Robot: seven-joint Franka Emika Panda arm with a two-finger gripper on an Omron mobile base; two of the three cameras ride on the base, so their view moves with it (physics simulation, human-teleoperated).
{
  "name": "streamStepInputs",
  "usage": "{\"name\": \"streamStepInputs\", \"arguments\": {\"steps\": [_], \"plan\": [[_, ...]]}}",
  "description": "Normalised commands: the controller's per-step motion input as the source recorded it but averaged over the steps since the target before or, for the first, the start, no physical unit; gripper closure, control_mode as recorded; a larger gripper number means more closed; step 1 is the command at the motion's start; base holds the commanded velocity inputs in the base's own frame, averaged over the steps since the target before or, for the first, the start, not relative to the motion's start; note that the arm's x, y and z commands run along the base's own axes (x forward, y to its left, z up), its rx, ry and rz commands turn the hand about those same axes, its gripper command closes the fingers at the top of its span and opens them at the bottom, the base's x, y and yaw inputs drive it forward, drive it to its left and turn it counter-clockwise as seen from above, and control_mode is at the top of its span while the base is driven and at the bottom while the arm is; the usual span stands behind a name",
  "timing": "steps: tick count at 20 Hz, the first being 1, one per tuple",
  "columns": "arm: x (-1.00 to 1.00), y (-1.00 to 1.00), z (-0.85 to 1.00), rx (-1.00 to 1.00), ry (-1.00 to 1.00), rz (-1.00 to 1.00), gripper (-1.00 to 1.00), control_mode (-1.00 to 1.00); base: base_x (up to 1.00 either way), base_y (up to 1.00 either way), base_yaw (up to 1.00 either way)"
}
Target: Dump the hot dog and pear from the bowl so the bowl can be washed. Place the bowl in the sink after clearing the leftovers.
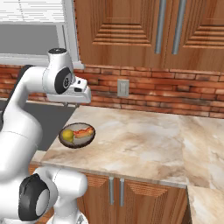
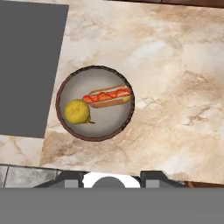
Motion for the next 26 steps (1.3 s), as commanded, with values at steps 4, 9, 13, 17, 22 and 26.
{"name": "streamStepInputs", "arguments": {"steps": [4, 9, 13, 17, 22, 26], "plan": [[-0.13, 0.00, -0.08, 0.01, 0.00, 0.00, -1.00, -1.00, 0.00, 0.00, 0.00], [-0.27, -0.14, -0.42, 0.09, 0.02, -0.02, -1.00, -1.00, 0.00, 0.00, 0.00], [-0.11, -0.31, -0.58, 0.18, 0.10, -0.01, -1.00, -1.00, 0.00, 0.00, 0.00], [0.00, -0.32, -0.51, 0.11, 0.17, -0.01, -1.00, -1.00, 0.00, 0.00, 0.00], [0.01, -0.03, -0.63, 0.04, 0.25, -0.02, -1.00, -1.00, 0.00, 0.00, 0.00], [0.04, 0.00, -0.53, 0.10, 0.10, -0.06, -1.00, -1.00, 0.00, 0.00, 0.00]]}}
